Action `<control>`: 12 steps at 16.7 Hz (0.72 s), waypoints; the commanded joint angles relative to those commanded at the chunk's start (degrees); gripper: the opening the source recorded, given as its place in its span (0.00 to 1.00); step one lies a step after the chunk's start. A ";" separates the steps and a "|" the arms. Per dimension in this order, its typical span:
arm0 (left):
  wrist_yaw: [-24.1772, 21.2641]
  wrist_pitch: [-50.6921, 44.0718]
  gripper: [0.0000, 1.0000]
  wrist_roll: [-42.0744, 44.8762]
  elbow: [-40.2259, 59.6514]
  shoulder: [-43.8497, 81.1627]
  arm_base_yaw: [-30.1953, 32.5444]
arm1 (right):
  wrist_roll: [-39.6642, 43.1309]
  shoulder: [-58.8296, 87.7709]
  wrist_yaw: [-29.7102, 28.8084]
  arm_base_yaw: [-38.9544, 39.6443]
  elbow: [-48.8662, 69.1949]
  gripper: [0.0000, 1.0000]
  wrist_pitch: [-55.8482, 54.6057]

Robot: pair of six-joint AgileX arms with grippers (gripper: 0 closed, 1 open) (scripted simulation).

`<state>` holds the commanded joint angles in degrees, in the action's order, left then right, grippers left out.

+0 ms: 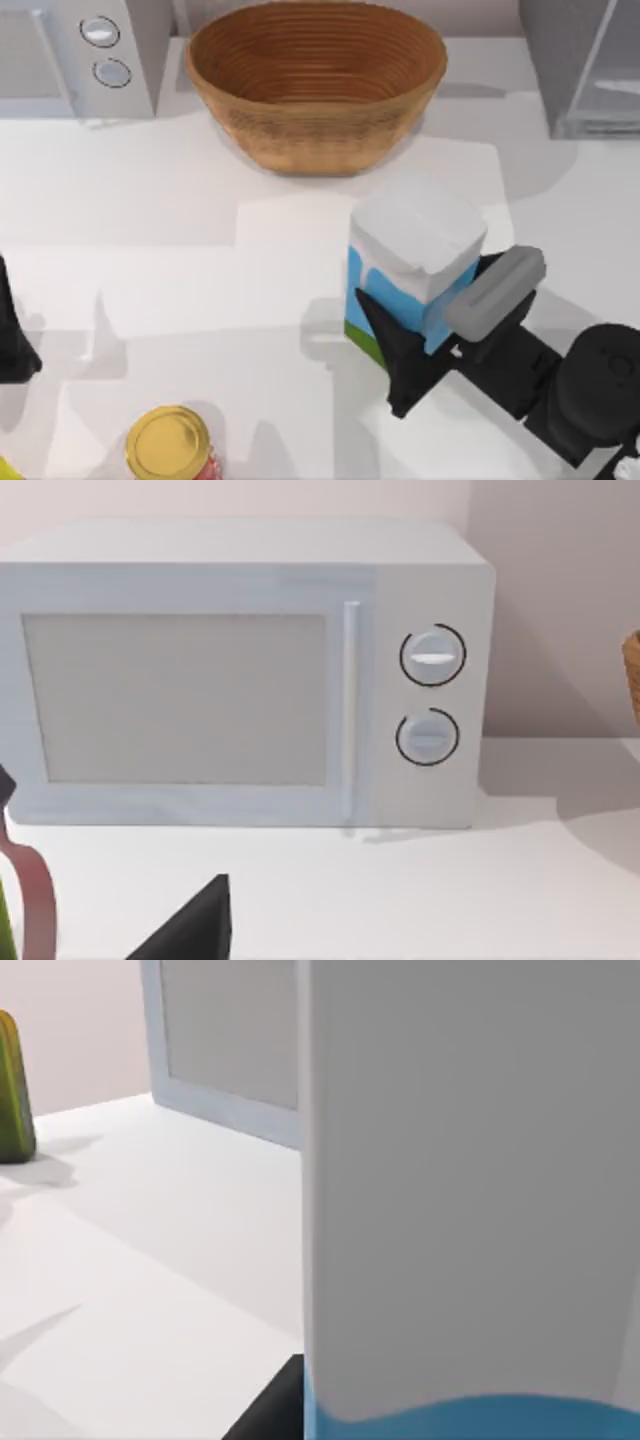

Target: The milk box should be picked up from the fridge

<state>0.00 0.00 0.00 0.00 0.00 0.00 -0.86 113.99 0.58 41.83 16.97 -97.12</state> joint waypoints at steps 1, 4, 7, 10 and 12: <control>0.00 0.00 1.00 0.00 0.00 0.00 0.00 | 0.00 0.00 0.00 0.00 0.00 0.60 0.00; 0.00 0.00 1.00 0.00 0.00 0.00 0.00 | 0.00 0.00 0.00 0.00 0.00 0.83 0.00; 0.00 0.00 1.00 0.00 0.00 0.00 0.00 | 0.00 0.00 0.00 0.00 0.00 1.00 0.00; 0.00 0.00 1.00 0.00 0.00 0.00 0.00 | 0.00 0.00 0.00 0.00 0.00 1.00 0.00; 0.00 0.00 1.00 0.00 0.00 0.00 0.00 | 0.00 0.00 0.00 0.00 0.00 1.00 0.00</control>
